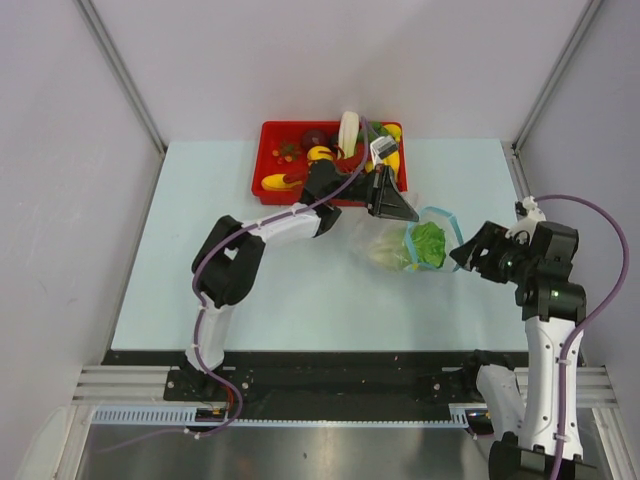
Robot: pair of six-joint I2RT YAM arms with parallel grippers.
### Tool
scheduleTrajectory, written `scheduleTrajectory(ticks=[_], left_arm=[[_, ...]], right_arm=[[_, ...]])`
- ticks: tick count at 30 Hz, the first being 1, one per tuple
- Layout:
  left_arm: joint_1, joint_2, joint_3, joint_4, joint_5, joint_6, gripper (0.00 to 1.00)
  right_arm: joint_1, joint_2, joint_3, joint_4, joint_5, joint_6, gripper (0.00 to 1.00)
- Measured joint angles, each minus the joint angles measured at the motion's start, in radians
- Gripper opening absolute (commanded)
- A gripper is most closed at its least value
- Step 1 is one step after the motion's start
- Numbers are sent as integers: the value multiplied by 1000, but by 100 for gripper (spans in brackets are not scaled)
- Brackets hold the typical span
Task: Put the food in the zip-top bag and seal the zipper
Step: Adjust the fake vegetable in the zipper food storage bag.
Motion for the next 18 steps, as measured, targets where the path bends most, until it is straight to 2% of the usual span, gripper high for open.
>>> scheduleTrajectory(ticks=[8,11,14,15,16,18], left_arm=[[24,0,-27,29,-31,-7,0],[28,-1,-29,34,-31,-7,0],[30,-2,-29,34,-31,-7,0],[30,-3,-29,33,-31,-6,0],[30,-4,-29,28,-31,-6,0],[30,-13,-29,0,-30,9,0]], right_arm=[[-9,47,-124,79,-49,8,65],[-42,105,-134,135,-54,11,61],[-61,127,-135,177,-81,20,31],[-60,134,-135,189,-98,29,4],[-59,138,-138,200,-113,32,0],[-52,150,-146,224,-159,55,0]])
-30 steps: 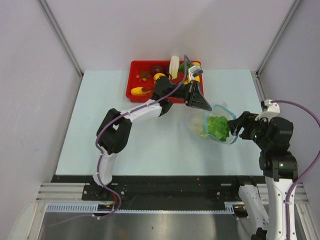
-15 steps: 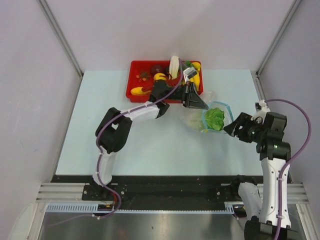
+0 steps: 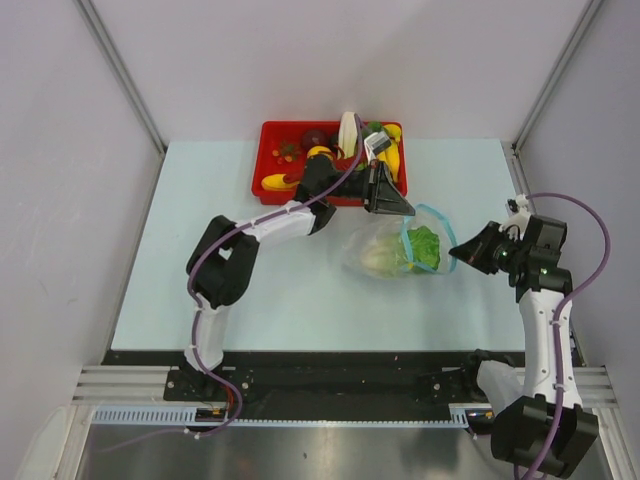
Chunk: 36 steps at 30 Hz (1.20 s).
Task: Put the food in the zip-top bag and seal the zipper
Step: Adjust the fake vegetable in the zipper food storage bag.
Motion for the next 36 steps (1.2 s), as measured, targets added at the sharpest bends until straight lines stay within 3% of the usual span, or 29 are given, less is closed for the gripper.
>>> scheduleTrajectory(ticks=[3,6,8,13,16,20,27,32,35,36], left_arm=[[0,-49,5,-244,-4,163,0],[-3,-81,146,-752,-91,513,0],[-3,-100,226,-1003,-180,702,0],[-7,-206,243,-1411,-346,1045,0],[-13,-248,267,-1571,-391,1174,0],[-27,-326,283,-1694,-430,1290,0],[-39,-327,365,-1812,-431,1378,0],[-40,-287,376,-1851,-471,1392,14],[-29,-212,393,-1851,-494,1397,15],[-23,-187,393,-1849,-498,1398,21]], right_arm=[[1,-1,-14,41,-77,38,0],[1,-37,-17,100,-131,91,0],[1,-69,-17,132,-152,117,0],[31,-109,23,154,-177,191,0],[60,-96,116,139,-179,225,0],[97,-93,243,118,-166,228,0],[231,-24,268,84,-158,202,0],[235,10,244,29,-83,146,0],[233,28,183,39,-51,124,0],[235,35,161,45,-44,118,0]])
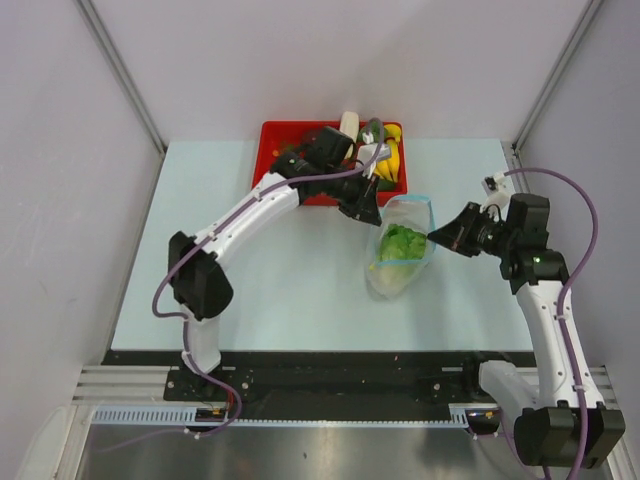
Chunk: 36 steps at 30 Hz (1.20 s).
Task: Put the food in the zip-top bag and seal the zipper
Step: Adjust the fake vegetable in the zipper food storage bag, then pick up the fake fruit from the bin.
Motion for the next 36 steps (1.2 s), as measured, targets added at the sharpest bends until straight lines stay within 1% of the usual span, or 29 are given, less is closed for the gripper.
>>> scheduleTrajectory(ticks=[1,2,3,5,6,9,12,15,16,20,22,26,30,34,36], left_arm=[[6,21,2,0,-5,0,37],[15,46,9,-2,-7,2,46],[26,66,16,4,-7,9,51],[47,79,18,18,-8,26,58],[56,71,11,43,-7,35,59],[70,-17,-60,152,-18,65,64],[58,-105,-79,194,-23,92,77],[58,-113,6,207,-13,72,88],[67,-92,54,206,-10,58,99],[145,81,343,180,-77,72,100],[179,158,433,188,-129,101,100],[222,256,438,245,-230,165,100],[228,347,412,323,-319,204,98],[246,438,412,365,-380,185,90],[273,472,412,362,-396,154,90]], right_arm=[[3,8,-17,5,6,-4,0],[6,14,-27,10,7,-6,0],[7,19,-35,21,8,-6,0],[8,22,-38,50,7,-5,0],[8,20,-38,66,6,-2,0],[12,14,-38,122,6,8,0],[16,13,-38,154,7,18,0],[12,13,-38,160,14,25,0],[5,13,-38,159,17,26,0],[-34,11,-38,150,36,26,0],[-39,10,-38,147,45,22,0],[-41,10,-38,147,53,0,0],[-45,9,-38,147,60,-14,0],[-45,8,-38,147,60,-29,0],[-45,8,-38,147,60,-32,0]])
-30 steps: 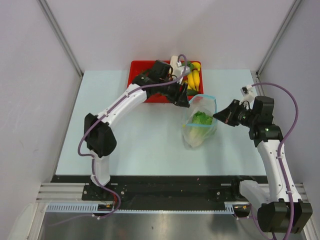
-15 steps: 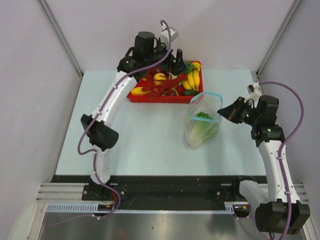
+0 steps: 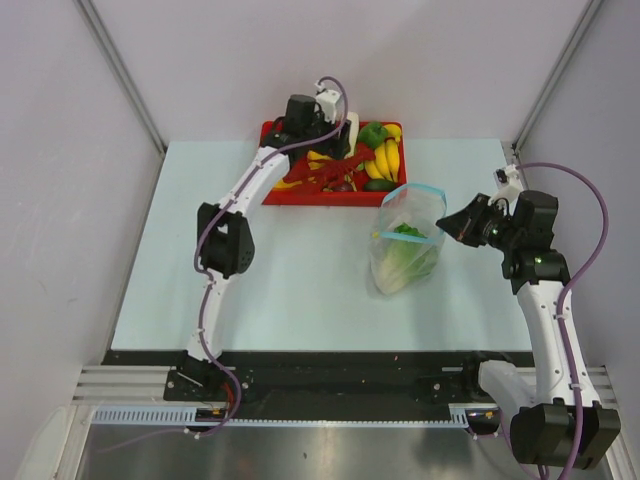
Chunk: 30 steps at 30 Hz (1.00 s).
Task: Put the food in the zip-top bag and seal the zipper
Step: Pick up the fake fruit from the bin.
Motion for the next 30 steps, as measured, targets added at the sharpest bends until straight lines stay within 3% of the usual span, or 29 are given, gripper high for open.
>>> scheduleTrajectory(ticks=[3,9,15,18,23,30], left_arm=[[62,3,-43,-3,5,-20,91],[203,-67,-211,-38,54,5,84],[266,-59,-163,-77,33,-11,83],[262,-57,-129,-106,42,13,76],[271,-57,-126,-203,96,177,71],[325,-58,-126,-356,179,495,73]], right_arm=[[0,0,0,0,0,-10,0],[0,1,0,0,0,-23,0],[7,13,0,-7,3,-34,0],[9,18,0,-6,3,-38,0],[10,18,0,2,3,-38,0],[16,21,0,2,3,-40,0]])
